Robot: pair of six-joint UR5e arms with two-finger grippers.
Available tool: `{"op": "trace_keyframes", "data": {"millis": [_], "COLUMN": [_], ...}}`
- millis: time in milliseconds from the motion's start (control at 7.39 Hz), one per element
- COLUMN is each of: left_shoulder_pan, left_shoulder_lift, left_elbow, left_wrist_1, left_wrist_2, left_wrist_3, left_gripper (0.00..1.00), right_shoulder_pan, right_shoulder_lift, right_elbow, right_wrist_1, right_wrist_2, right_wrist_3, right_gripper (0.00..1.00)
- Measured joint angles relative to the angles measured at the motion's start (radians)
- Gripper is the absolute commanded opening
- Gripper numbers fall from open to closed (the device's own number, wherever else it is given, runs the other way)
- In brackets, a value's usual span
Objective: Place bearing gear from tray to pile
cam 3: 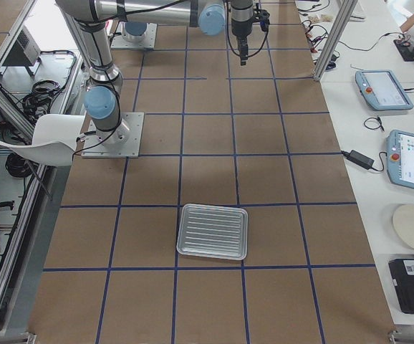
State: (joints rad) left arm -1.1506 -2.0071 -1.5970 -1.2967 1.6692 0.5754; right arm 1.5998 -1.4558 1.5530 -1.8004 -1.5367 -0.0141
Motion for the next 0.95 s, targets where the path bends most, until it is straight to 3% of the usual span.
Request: {"op": "trace_keyframes", "data": {"millis": [406,947], "left_shoulder_pan": [0.145,0.189], "left_shoulder_lift": [-0.022,-0.028], "left_elbow": [-0.01,-0.073], "left_wrist_1": [0.004,0.008], "left_wrist_2": [0.007,0.016], "left_wrist_3": [0.123,0.133], "left_gripper": [0.0,0.0], "right_shoulder_pan": [-0.002,-0.006], "right_shoulder_lift": [0.0,0.0], "right_elbow": [-0.001,-0.002], "right_wrist_1": [-0.002,-0.013], "right_wrist_2": [-0.002,-0.011], "right_wrist_3": [-0.002,-0.015], "right_gripper": [1.0,1.0]}}
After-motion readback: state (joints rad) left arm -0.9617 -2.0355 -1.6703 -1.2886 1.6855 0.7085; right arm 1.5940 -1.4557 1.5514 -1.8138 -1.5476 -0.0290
